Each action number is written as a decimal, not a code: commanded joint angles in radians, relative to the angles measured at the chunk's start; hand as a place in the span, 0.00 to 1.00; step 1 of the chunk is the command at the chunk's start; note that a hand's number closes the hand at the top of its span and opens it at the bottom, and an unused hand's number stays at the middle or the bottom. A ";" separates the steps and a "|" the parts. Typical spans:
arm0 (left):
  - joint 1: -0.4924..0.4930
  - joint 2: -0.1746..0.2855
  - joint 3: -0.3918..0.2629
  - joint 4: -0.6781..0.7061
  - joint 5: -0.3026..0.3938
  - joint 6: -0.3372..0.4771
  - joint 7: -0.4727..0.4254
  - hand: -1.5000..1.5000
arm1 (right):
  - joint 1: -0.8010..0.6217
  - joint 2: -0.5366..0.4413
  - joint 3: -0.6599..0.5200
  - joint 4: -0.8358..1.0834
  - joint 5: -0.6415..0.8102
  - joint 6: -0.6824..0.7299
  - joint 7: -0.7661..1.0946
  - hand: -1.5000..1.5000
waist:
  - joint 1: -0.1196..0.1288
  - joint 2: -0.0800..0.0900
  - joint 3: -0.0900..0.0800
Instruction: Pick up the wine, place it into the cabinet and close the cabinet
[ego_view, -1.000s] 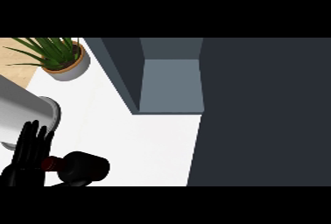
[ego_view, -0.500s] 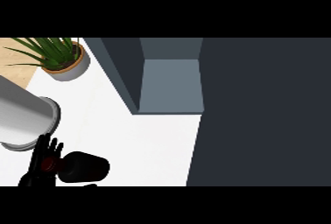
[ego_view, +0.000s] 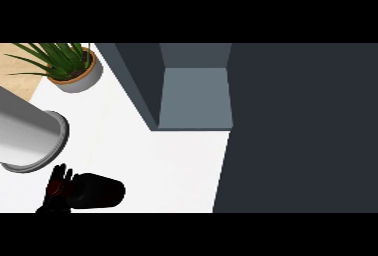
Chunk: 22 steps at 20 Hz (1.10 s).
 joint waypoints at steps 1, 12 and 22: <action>-0.015 -0.005 0.014 0.114 0.003 -0.023 -0.082 0.00 | 0.028 -0.007 -0.021 -0.154 -0.070 -0.016 0.109 0.00 | -0.003 0.000 0.000; -0.130 0.029 0.067 0.335 0.065 -0.133 -0.185 0.00 | -0.002 0.010 0.023 -0.107 -0.029 -0.047 0.107 0.00 | 0.000 0.000 0.000; -0.245 0.022 0.112 0.461 0.111 -0.143 -0.218 1.00 | 0.049 -0.007 -0.004 -0.146 -0.070 -0.029 0.104 0.00 | -0.003 0.000 0.000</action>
